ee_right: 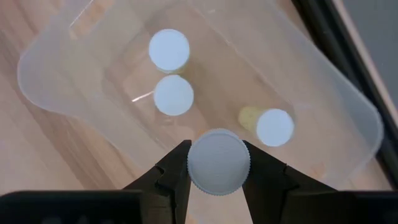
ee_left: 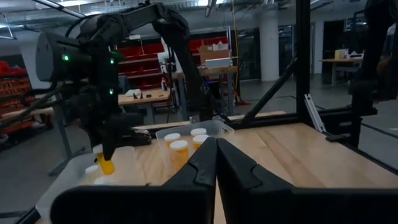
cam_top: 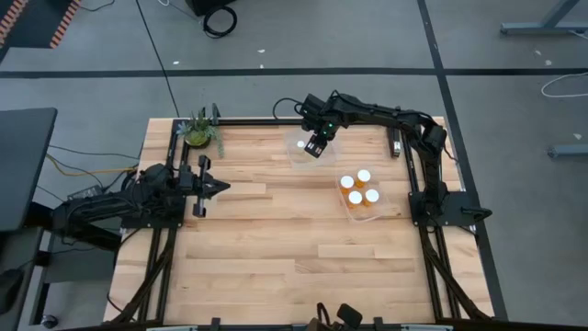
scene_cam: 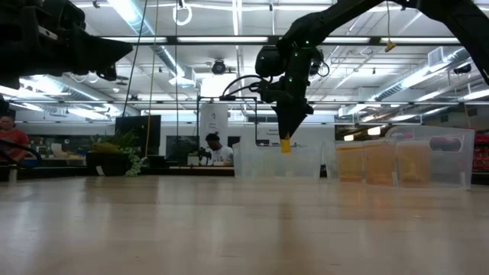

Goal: Pick and place medicine bottles into bin by pill shape (circle, oval)
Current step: Put the small orange pill bottle into the top transparent bin

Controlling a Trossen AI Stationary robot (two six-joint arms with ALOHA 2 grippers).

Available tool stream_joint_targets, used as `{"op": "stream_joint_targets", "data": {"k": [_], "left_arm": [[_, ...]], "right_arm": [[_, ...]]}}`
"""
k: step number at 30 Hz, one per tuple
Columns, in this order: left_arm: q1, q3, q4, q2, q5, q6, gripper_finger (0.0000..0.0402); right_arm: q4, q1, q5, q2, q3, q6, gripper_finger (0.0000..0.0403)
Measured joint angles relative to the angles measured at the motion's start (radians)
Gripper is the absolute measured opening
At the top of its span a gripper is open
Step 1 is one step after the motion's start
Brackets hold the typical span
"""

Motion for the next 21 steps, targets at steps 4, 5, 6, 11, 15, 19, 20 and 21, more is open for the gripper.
{"op": "stream_joint_targets", "data": {"k": [4, 5, 6, 11, 15, 19, 20, 21], "left_arm": [[-0.001, 0.000, -0.004, -0.006, 0.001, -0.003, 0.0007], [-0.001, 0.000, -0.003, -0.006, 0.002, -0.003, 0.0007], [-0.001, 0.000, -0.003, -0.006, 0.002, -0.003, 0.0007], [-0.001, 0.000, -0.003, -0.006, 0.003, -0.005, 0.0025], [-0.001, 0.000, -0.005, -0.006, 0.003, -0.005, 0.0024], [-0.001, 0.000, -0.009, -0.006, 0.002, -0.004, 0.0014], [-0.001, 0.000, -0.018, -0.006, 0.002, -0.004, 0.0013], [-0.001, 0.000, -0.027, -0.006, 0.002, -0.004, 0.0012]], "right_arm": [[0.029, 0.000, 0.002, 0.000, -0.050, 0.001, 0.0131], [0.044, 0.000, 0.002, 0.000, -0.069, 0.001, 0.0131], [0.055, 0.000, 0.002, 0.000, -0.088, 0.001, 0.0131], [0.138, 0.000, 0.002, 0.000, -0.167, -0.010, 0.0131], [0.180, 0.000, 0.002, 0.000, -0.197, -0.010, 0.0131], [0.218, 0.006, 0.001, 0.000, -0.227, -0.010, 0.0131], [0.230, 0.008, 0.000, -0.002, -0.235, -0.010, 0.0131], [0.240, 0.011, -0.001, -0.003, -0.241, -0.011, 0.0131]]}}
